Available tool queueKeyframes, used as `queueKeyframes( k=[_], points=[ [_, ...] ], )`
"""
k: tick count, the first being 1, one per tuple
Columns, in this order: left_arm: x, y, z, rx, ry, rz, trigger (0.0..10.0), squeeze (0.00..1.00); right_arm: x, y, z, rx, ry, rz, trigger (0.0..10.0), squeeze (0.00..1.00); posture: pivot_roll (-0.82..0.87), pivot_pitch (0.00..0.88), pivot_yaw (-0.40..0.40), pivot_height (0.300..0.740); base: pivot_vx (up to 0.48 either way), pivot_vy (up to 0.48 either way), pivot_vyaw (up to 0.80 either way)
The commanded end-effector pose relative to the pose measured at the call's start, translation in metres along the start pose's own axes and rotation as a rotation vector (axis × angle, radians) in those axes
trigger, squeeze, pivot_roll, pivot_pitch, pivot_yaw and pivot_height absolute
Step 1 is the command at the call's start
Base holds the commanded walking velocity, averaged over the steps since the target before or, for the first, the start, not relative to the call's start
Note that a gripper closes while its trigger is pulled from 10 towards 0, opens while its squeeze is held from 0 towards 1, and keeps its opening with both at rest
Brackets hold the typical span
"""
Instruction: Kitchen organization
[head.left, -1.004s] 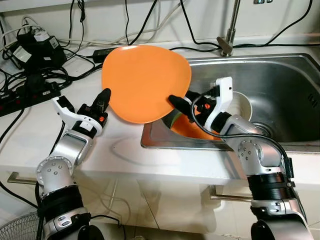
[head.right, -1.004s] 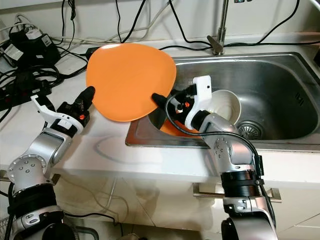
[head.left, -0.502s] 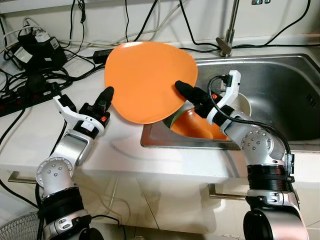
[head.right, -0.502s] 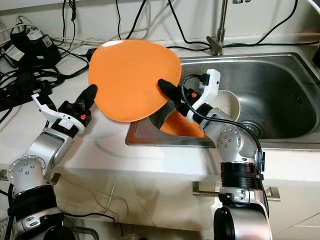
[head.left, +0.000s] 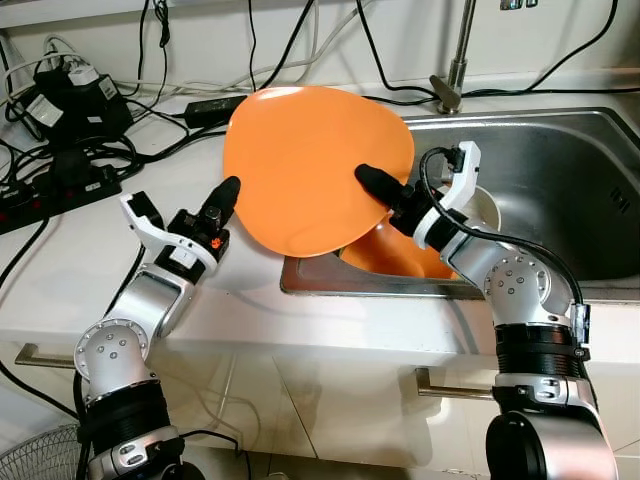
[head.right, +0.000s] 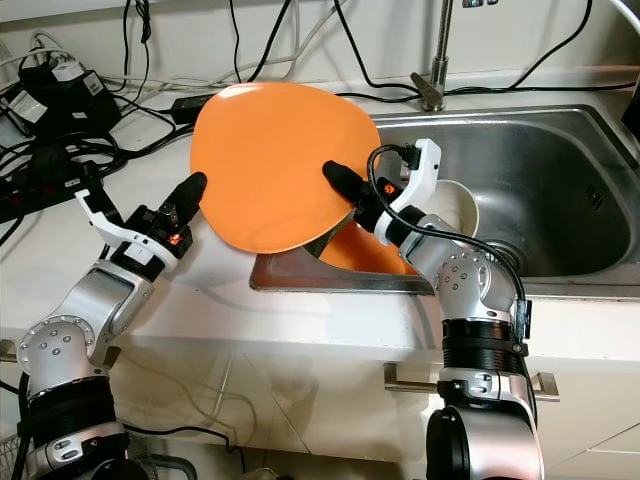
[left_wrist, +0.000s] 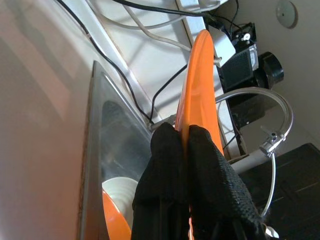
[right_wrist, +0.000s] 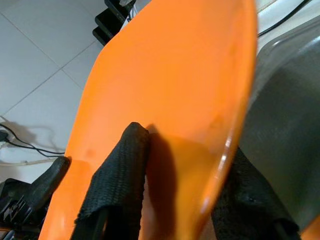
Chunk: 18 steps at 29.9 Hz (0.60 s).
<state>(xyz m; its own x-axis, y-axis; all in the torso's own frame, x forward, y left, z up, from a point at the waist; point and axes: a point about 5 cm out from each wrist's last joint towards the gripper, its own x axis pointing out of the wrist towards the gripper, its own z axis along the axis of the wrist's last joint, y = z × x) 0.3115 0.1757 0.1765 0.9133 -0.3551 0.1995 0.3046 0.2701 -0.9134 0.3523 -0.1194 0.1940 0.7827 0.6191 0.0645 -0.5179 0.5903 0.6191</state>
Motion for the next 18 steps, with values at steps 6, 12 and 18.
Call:
queueKeyframes(
  k=[6, 12, 18],
  points=[
    [-0.0012, -0.0134, 0.0059, 0.016, -0.010, -0.089, 0.0, 0.00, 0.0026, -0.0023, -0.0023, 0.017, 0.025, -0.031, 0.0, 0.00, 0.00, 0.029, 0.139, 0.740, 0.000, 0.000, 0.00],
    [-0.0007, -0.0090, 0.0055, 0.058, 0.010, -0.053, 0.0, 0.00, 0.0021, -0.0038, -0.0023, 0.020, 0.026, -0.038, 0.0, 0.00, 0.00, 0.026, 0.140, 0.740, 0.000, 0.000, 0.00],
    [0.0018, -0.0064, 0.0007, 0.137, 0.046, -0.007, 2.3, 0.00, 0.0022, -0.0039, -0.0042, 0.030, 0.039, -0.036, 0.0, 0.00, 0.00, 0.022, 0.140, 0.740, 0.000, 0.000, 0.00]
  ],
)
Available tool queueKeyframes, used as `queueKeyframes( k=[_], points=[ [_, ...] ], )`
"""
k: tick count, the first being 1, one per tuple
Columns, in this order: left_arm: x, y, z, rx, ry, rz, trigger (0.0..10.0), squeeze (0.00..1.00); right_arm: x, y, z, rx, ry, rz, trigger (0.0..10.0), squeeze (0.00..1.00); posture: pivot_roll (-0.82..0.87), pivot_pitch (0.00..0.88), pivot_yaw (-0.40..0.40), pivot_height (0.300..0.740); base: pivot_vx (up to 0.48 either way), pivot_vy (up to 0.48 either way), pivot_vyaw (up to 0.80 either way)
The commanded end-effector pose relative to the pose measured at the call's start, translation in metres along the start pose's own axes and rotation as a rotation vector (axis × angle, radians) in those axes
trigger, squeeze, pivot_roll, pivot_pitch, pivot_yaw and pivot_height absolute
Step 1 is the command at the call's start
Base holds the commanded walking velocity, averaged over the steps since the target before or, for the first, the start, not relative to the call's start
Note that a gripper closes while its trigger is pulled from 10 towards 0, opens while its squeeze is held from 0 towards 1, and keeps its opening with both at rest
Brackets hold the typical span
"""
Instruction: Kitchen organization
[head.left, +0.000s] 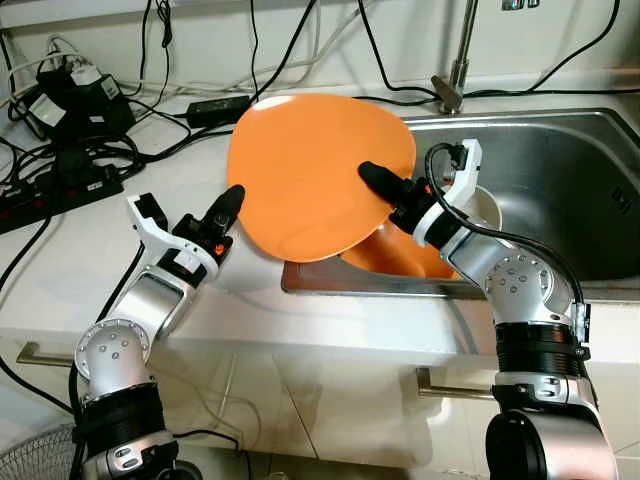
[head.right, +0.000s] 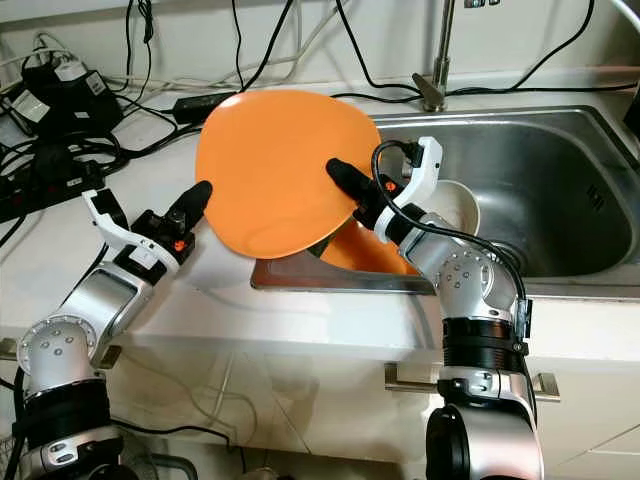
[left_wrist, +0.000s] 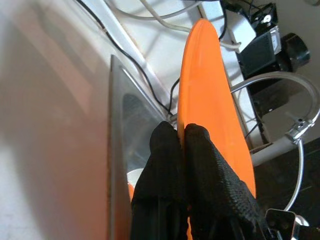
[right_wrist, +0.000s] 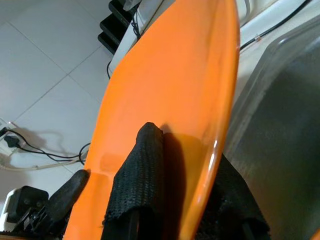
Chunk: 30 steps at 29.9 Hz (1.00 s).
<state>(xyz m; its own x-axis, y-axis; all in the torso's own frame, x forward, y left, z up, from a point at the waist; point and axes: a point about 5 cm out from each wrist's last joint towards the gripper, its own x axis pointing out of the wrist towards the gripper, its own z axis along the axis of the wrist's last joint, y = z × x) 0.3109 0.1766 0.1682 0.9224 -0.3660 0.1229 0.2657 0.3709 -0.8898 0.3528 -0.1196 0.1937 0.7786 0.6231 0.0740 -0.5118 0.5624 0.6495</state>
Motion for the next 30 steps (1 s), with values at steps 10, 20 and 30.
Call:
queueKeyframes(
  k=[10, 20, 30],
  points=[
    [0.003, -0.007, 0.004, 0.098, 0.021, -0.024, 10.0, 1.00, 0.003, -0.004, -0.005, 0.004, 0.039, -0.053, 0.0, 0.00, 0.00, 0.018, 0.144, 0.740, 0.000, 0.000, 0.00],
    [0.003, -0.007, 0.009, 0.164, 0.010, -0.009, 10.0, 1.00, 0.004, -0.007, -0.001, 0.030, -0.016, -0.086, 0.0, 0.00, 0.00, 0.017, 0.148, 0.740, 0.000, 0.000, 0.00],
    [-0.003, -0.011, 0.012, 0.213, 0.013, -0.024, 10.0, 1.00, 0.001, -0.024, 0.019, 0.071, -0.180, -0.223, 0.0, 0.00, 0.01, 0.014, 0.149, 0.740, 0.000, 0.000, 0.00]
  ],
)
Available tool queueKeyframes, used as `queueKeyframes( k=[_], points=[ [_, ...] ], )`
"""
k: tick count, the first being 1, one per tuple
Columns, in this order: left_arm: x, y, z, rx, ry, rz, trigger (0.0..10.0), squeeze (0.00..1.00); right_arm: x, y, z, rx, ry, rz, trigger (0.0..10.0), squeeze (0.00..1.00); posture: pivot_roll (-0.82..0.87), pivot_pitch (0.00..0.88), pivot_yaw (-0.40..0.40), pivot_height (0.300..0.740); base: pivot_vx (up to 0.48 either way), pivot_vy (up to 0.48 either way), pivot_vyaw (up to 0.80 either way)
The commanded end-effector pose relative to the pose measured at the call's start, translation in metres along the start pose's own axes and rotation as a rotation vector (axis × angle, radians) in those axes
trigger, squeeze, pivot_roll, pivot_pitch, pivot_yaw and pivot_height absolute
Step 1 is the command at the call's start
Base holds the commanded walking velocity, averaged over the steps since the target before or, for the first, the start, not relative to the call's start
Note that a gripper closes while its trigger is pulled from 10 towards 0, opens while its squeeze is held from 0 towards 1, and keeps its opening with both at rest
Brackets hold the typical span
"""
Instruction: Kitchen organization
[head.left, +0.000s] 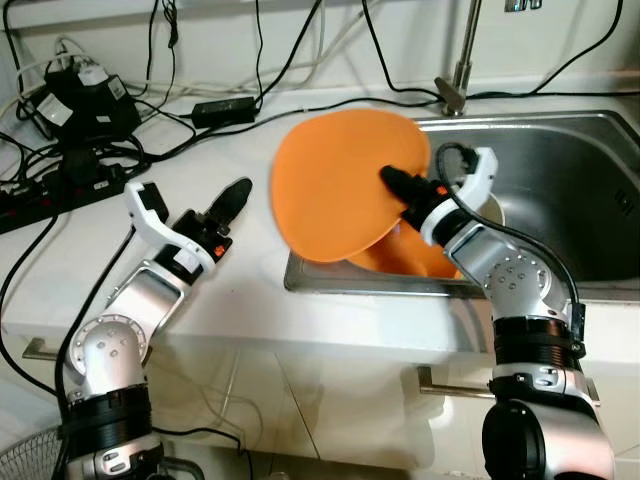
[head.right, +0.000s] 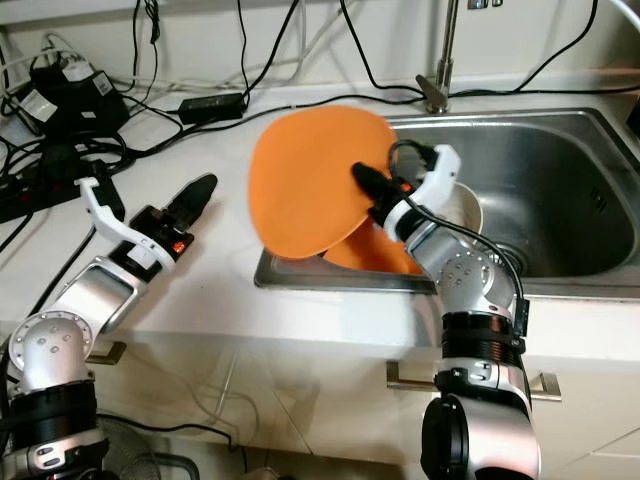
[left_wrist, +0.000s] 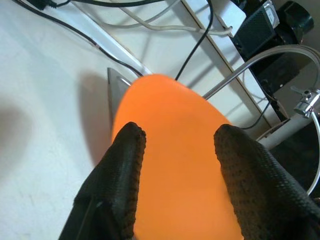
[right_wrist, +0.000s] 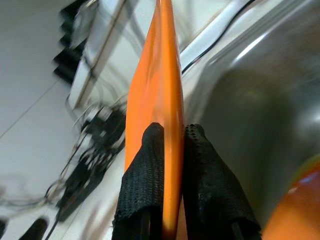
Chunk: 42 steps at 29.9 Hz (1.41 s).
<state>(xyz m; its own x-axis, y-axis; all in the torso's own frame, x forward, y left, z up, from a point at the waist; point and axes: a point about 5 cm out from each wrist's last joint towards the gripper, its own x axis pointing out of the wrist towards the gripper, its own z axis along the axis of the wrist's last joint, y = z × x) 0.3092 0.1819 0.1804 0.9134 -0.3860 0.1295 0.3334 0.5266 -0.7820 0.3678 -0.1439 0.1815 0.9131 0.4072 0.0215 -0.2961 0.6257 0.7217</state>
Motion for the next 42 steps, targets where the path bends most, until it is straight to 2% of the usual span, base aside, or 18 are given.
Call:
queueKeyframes(
  k=[1, 5, 13, 15, 17, 19, 22, 23, 27, 30, 34, 35, 36, 38, 39, 40, 41, 42],
  points=[
    [-0.001, -0.001, 0.003, 0.012, -0.002, -0.007, 10.0, 1.00, 0.005, 0.007, 0.009, -0.008, -0.044, 0.001, 0.0, 0.00, 0.01, 0.014, 0.149, 0.740, 0.000, 0.000, 0.00],
    [0.000, -0.008, -0.004, 0.046, 0.043, -0.050, 10.0, 1.00, 0.005, -0.007, 0.021, 0.018, -0.142, -0.107, 0.0, 0.00, 0.01, 0.013, 0.149, 0.740, 0.000, 0.000, 0.00],
    [0.001, -0.011, -0.012, 0.084, 0.091, -0.060, 10.0, 1.00, 0.002, -0.020, 0.031, 0.024, -0.212, -0.201, 0.0, 0.00, 0.01, 0.012, 0.148, 0.740, 0.000, 0.000, 0.00],
    [0.000, -0.010, -0.019, 0.130, 0.144, -0.054, 10.0, 1.00, 0.000, -0.029, 0.034, -0.003, -0.238, -0.280, 0.0, 0.00, 0.01, 0.012, 0.149, 0.740, 0.000, 0.000, 0.00],
    [0.000, -0.010, -0.021, 0.143, 0.155, -0.050, 10.0, 1.00, -0.001, -0.032, 0.035, -0.014, -0.242, -0.299, 0.0, 0.00, 0.01, 0.012, 0.149, 0.740, 0.000, 0.000, 0.00],
    [-0.001, -0.008, -0.025, 0.196, 0.189, -0.040, 10.0, 1.00, -0.003, -0.038, 0.036, -0.052, -0.252, -0.359, 0.0, 0.00, 0.01, 0.012, 0.148, 0.740, 0.000, 0.000, 0.00],
    [-0.002, -0.008, -0.027, 0.236, 0.214, -0.038, 10.0, 1.00, -0.004, -0.046, 0.033, -0.126, -0.209, -0.431, 0.0, 0.00, 0.01, 0.012, 0.147, 0.740, 0.000, 0.000, 0.00],
    [-0.002, -0.007, -0.030, 0.258, 0.234, -0.035, 10.0, 1.00, -0.007, -0.055, 0.028, -0.159, -0.167, -0.501, 0.0, 0.00, 0.01, 0.012, 0.147, 0.740, 0.000, 0.000, 0.00],
    [-0.002, -0.007, -0.032, 0.279, 0.254, -0.034, 10.0, 1.00, -0.009, -0.063, 0.023, -0.180, -0.132, -0.561, 0.0, 0.00, 0.02, 0.011, 0.145, 0.740, 0.000, 0.000, 0.00],
    [-0.004, -0.006, -0.039, 0.349, 0.322, -0.041, 10.0, 1.00, -0.012, -0.071, 0.015, -0.185, -0.086, -0.616, 0.0, 0.00, 0.02, 0.014, 0.146, 0.740, 0.000, 0.000, 0.00],
    [-0.007, -0.009, -0.048, 0.458, 0.421, -0.059, 10.0, 1.00, -0.011, -0.072, 0.009, -0.195, -0.041, -0.611, 0.0, 0.00, 0.02, 0.014, 0.148, 0.740, 0.000, 0.000, 0.00],
    [-0.007, -0.009, -0.048, 0.458, 0.421, -0.059, 10.0, 1.00, -0.011, -0.072, 0.009, -0.195, -0.041, -0.611, 0.0, 0.00, 0.02, 0.014, 0.148, 0.740, 0.000, 0.000, 0.00],
    [-0.007, -0.013, -0.053, 0.492, 0.460, -0.088, 10.0, 1.00, -0.009, -0.072, 0.001, -0.204, 0.010, -0.604, 1.2, 0.00, 0.02, 0.014, 0.150, 0.740, 0.000, 0.000, 0.00],
    [-0.007, -0.015, -0.054, 0.506, 0.470, -0.100, 10.0, 1.00, -0.008, -0.072, -0.002, -0.208, 0.030, -0.603, 1.2, 0.00, 0.02, 0.014, 0.150, 0.740, 0.000, 0.000, 0.00],
    [-0.007, -0.017, -0.056, 0.532, 0.491, -0.113, 10.0, 1.00, -0.007, -0.071, -0.009, -0.203, 0.063, -0.585, 2.5, 0.00, 0.02, 0.013, 0.150, 0.740, 0.000, 0.000, 0.00],
    [-0.007, -0.018, -0.057, 0.543, 0.497, -0.116, 10.0, 1.00, -0.006, -0.070, -0.012, -0.204, 0.077, -0.578, 3.2, 0.00, 0.02, 0.013, 0.153, 0.740, 0.000, 0.000, 0.00],
    [-0.007, -0.018, -0.057, 0.543, 0.497, -0.116, 10.0, 1.00, -0.006, -0.070, -0.012, -0.204, 0.077, -0.578, 3.2, 0.00, 0.02, 0.013, 0.153, 0.740, 0.000, 0.000, 0.00],
    [-0.007, -0.018, -0.058, 0.561, 0.507, -0.124, 10.0, 1.00, -0.005, -0.070, -0.017, -0.203, 0.099, -0.568, 4.5, 0.00, 0.02, 0.013, 0.155, 0.740, 0.000, 0.000, 0.00]
  ],
)
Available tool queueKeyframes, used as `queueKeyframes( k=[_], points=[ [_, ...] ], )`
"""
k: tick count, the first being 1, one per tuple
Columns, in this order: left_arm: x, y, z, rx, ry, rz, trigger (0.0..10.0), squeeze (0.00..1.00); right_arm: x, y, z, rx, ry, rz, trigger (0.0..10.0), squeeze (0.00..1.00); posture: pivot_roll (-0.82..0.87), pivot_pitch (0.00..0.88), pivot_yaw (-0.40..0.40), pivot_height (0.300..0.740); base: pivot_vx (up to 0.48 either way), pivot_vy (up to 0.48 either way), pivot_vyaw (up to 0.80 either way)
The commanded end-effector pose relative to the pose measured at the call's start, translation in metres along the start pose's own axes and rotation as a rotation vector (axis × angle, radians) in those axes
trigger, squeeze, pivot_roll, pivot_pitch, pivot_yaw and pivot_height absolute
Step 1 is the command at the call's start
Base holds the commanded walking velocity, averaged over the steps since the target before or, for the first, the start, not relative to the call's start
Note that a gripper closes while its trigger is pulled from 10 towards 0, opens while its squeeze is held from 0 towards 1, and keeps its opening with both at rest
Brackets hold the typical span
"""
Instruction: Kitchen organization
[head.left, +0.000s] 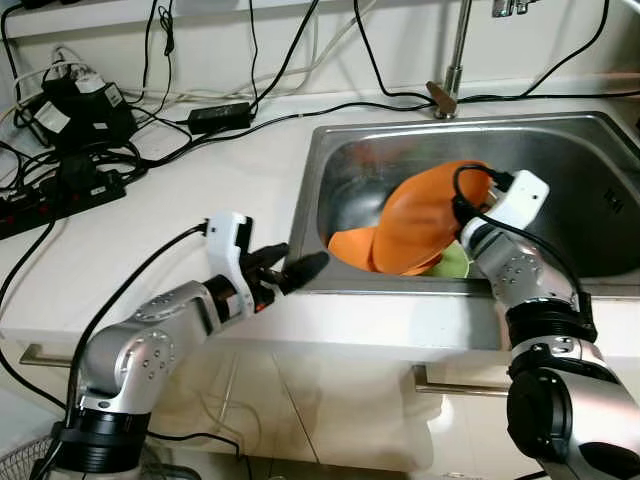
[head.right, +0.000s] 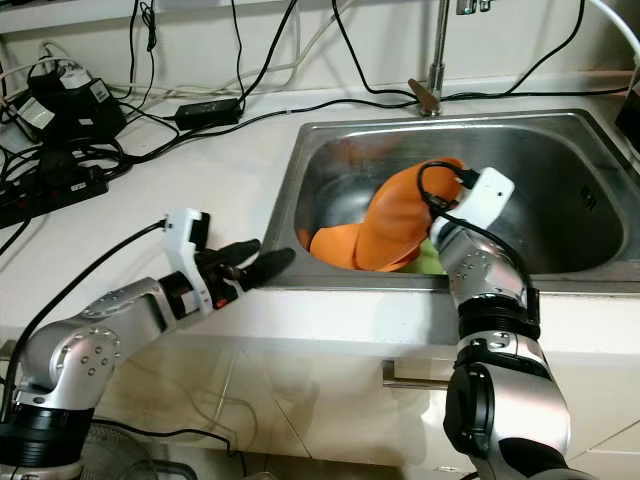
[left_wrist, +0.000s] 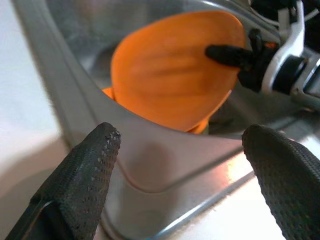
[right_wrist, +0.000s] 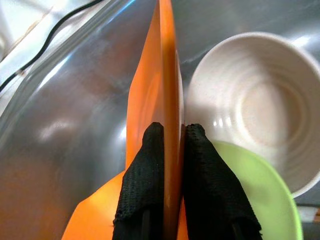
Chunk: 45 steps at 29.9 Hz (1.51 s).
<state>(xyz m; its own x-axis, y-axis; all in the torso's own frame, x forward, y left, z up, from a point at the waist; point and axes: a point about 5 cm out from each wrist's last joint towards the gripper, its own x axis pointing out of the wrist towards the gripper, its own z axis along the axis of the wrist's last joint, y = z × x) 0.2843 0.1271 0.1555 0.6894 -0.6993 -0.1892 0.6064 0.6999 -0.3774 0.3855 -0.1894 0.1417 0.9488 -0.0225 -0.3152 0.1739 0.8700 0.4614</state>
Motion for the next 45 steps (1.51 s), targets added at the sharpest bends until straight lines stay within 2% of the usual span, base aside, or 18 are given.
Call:
queueKeyframes(
  k=[1, 2, 4, 5, 6, 7, 13, 14, 29, 34, 45],
  points=[
    [-0.004, 0.001, 0.002, 0.062, 0.022, 0.004, 10.0, 1.00, 0.001, -0.001, -0.029, -0.011, 0.117, 0.006, 6.2, 0.00, 0.02, 0.013, 0.156, 0.740, 0.000, 0.000, 0.00],
    [-0.003, 0.000, 0.001, 0.074, 0.028, 0.003, 10.0, 1.00, 0.001, 0.000, -0.031, -0.013, 0.125, 0.011, 6.2, 0.00, 0.02, 0.013, 0.156, 0.740, 0.000, 0.000, 0.00],
    [-0.003, 0.000, 0.001, 0.082, 0.035, -0.001, 10.0, 1.00, 0.000, 0.001, -0.034, -0.015, 0.137, 0.018, 8.2, 0.00, 0.02, 0.012, 0.158, 0.740, 0.000, 0.000, 0.00],
    [-0.004, 0.000, 0.000, 0.081, 0.036, -0.003, 10.0, 1.00, 0.000, 0.001, -0.036, -0.018, 0.144, 0.021, 8.8, 0.00, 0.02, 0.011, 0.159, 0.740, 0.000, 0.000, 0.00],
    [-0.004, -0.001, 0.000, 0.080, 0.036, -0.003, 10.0, 1.00, 0.000, 0.001, -0.037, -0.019, 0.148, 0.024, 8.8, 0.00, 0.02, 0.011, 0.159, 0.740, 0.000, 0.000, 0.00],
    [-0.004, 0.000, 0.000, 0.087, 0.040, -0.002, 10.0, 1.00, 0.000, 0.001, -0.038, -0.025, 0.153, 0.027, 10.0, 0.00, 0.02, 0.011, 0.160, 0.740, 0.000, 0.000, 0.00],
    [-0.004, 0.001, -0.002, 0.116, 0.059, -0.004, 10.0, 1.00, 0.000, 0.002, -0.047, -0.052, 0.204, 0.061, 10.0, 0.00, 0.02, 0.010, 0.161, 0.740, 0.000, 0.000, 0.00],
    [-0.004, 0.002, -0.002, 0.123, 0.058, 0.002, 10.0, 1.00, -0.001, 0.002, -0.049, -0.055, 0.211, 0.061, 10.0, 1.00, 0.02, 0.010, 0.162, 0.740, 0.000, 0.000, 0.00],
    [-0.004, 0.005, 0.000, 0.134, 0.052, 0.018, 10.0, 1.00, -0.001, -0.002, -0.052, -0.074, 0.222, 0.052, 10.0, 1.00, 0.02, 0.012, 0.167, 0.740, 0.000, 0.000, 0.00],
    [-0.004, 0.005, -0.001, 0.135, 0.054, 0.022, 10.0, 1.00, -0.001, -0.017, -0.046, -0.126, 0.182, -0.042, 10.0, 1.00, 0.02, 0.013, 0.163, 0.740, 0.000, 0.000, 0.00],
    [-0.004, 0.006, -0.002, 0.129, 0.047, 0.031, 10.0, 1.00, -0.001, -0.033, -0.026, -0.154, 0.075, -0.164, 10.0, 1.00, 0.02, 0.014, 0.154, 0.740, 0.000, 0.000, 0.00]
  ],
)
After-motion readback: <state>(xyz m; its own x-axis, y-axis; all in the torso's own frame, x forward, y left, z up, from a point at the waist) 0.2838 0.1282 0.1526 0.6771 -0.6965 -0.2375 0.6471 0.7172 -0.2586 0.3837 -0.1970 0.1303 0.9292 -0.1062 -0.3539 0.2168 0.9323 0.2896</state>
